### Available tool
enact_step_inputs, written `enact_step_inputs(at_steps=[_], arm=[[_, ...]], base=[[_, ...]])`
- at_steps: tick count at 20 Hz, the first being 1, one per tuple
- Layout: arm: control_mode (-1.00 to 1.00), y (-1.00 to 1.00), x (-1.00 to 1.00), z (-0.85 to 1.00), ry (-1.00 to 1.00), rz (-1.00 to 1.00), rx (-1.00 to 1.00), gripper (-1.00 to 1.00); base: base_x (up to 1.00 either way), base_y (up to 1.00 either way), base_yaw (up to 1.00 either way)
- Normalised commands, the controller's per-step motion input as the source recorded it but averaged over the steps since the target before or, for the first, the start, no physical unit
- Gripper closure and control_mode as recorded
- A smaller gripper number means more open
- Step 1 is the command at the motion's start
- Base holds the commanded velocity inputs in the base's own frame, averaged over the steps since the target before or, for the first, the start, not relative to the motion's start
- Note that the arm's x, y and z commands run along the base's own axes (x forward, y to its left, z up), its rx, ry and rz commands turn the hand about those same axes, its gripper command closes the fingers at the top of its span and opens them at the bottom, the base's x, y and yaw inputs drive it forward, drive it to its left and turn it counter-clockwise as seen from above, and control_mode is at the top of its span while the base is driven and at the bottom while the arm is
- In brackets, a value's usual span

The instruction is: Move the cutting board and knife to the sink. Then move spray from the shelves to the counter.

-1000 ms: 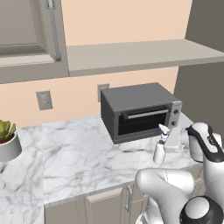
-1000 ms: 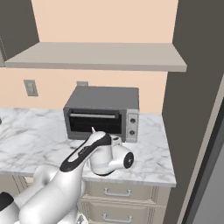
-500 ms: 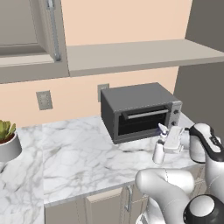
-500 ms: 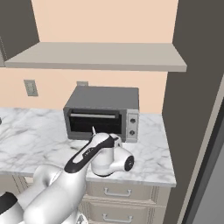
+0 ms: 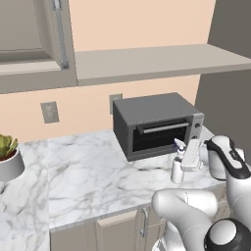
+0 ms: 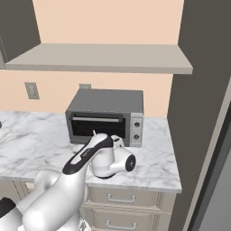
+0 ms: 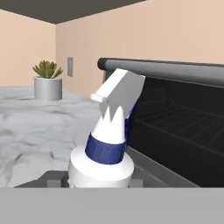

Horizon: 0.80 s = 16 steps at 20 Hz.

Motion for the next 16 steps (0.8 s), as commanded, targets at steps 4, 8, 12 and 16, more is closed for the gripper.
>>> enact_step_inputs(at_steps=[4, 8, 12, 16], arm=[[-1.00, 0.00, 0.00, -0.29, 0.00, 0.00, -0.12, 1.00], [-1.00, 0.00, 0.00, -0.28, 0.00, 0.00, -0.07, 1.00], [-1.00, 0.00, 0.00, -0.31, 0.00, 0.00, 0.00, 1.00], [-1.00, 0.00, -0.04, -0.31, -0.04, 0.00, 0.00, 1.00]], base=[[0.00, 0.00, 0.00], [0.00, 0.00, 0.00], [0.00, 0.00, 0.00], [0.00, 0.00, 0.00]])
